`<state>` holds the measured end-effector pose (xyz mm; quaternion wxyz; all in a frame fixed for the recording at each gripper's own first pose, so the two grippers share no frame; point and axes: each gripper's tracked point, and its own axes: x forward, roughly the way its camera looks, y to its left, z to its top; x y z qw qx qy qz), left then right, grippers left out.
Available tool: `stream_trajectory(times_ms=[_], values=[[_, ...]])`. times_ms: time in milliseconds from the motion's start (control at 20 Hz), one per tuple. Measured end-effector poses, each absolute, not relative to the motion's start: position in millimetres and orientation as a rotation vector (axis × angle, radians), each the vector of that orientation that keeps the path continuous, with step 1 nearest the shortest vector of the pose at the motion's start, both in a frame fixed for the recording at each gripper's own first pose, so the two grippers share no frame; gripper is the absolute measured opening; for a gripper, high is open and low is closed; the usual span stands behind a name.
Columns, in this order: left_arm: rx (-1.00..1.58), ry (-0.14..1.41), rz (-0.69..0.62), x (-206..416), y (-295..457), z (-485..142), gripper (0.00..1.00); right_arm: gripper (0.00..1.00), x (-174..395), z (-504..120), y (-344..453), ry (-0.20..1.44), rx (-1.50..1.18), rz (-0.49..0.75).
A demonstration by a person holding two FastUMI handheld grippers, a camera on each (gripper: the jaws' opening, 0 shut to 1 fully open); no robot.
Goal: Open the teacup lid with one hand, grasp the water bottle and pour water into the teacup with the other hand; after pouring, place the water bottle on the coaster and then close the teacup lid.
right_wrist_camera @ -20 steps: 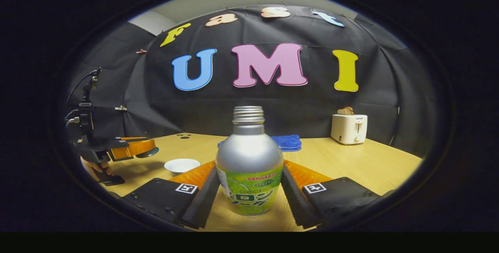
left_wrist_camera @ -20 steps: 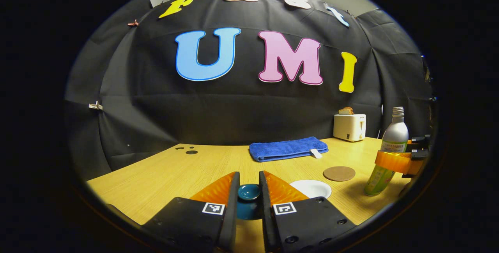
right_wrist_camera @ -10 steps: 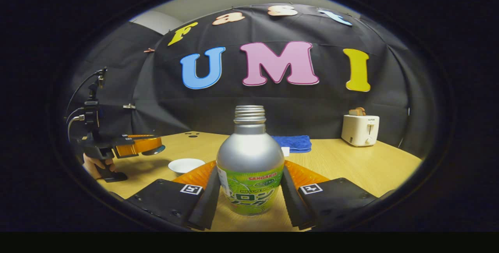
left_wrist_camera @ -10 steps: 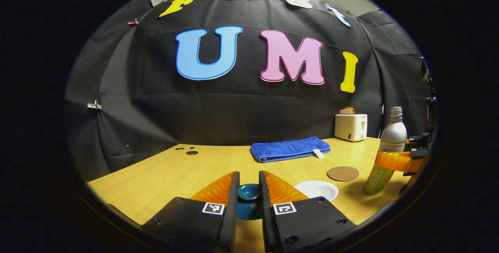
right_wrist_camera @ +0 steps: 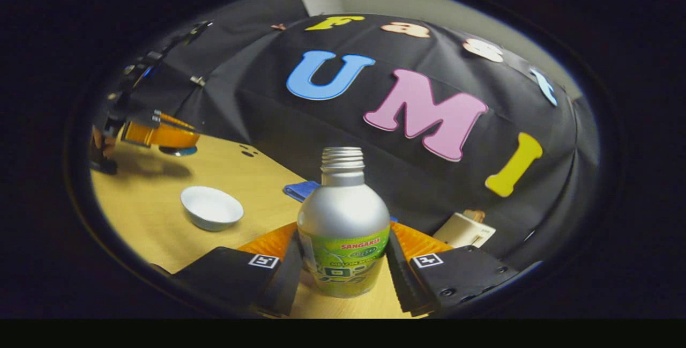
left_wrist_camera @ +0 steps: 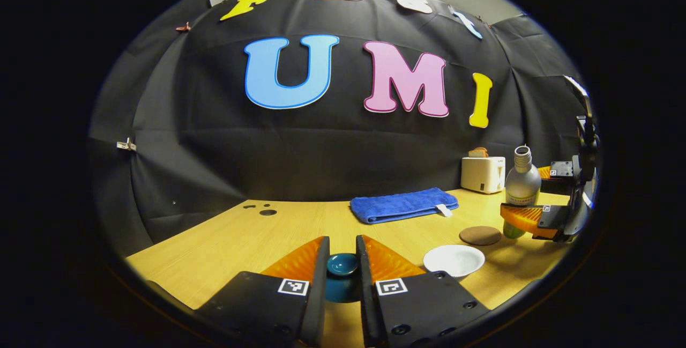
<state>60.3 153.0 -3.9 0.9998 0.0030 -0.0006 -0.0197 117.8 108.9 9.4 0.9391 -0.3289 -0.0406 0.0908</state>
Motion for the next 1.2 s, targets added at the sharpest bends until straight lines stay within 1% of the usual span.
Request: stream_trajectory(times_ms=[150, 350, 400, 450, 500, 700, 1000, 1200], values=[[0.006, -0.001, -0.026, 62, 166, -5, 0.32, 0.75, 130, 7, 112, -0.125, -0.921, 0.182], [0.006, 0.0, -0.022, 61, 167, -5, 0.31, 0.75, 139, 1, 124, -0.182, -1.16, 0.224], [0.006, 0.001, -0.022, 61, 167, -4, 0.31, 0.72, 142, -1, 129, -0.189, -1.21, 0.239], [0.006, 0.0, -0.022, 61, 167, -4, 0.31, 0.75, 142, -3, 131, -0.198, -1.258, 0.253], [0.006, 0.0, -0.021, 61, 168, -4, 0.31, 0.75, 143, -3, 134, -0.212, -1.307, 0.268], [0.006, 0.001, -0.018, 61, 168, -4, 0.31, 0.74, 145, -9, 144, -0.25, -1.43, 0.312], [0.006, 0.0, -0.017, 61, 168, -4, 0.31, 0.75, 144, -22, 152, -0.29, -1.583, 0.342], [0.005, 0.001, -0.017, 60, 169, -4, 0.32, 0.74, 147, -19, 159, -0.338, -1.668, 0.362]])
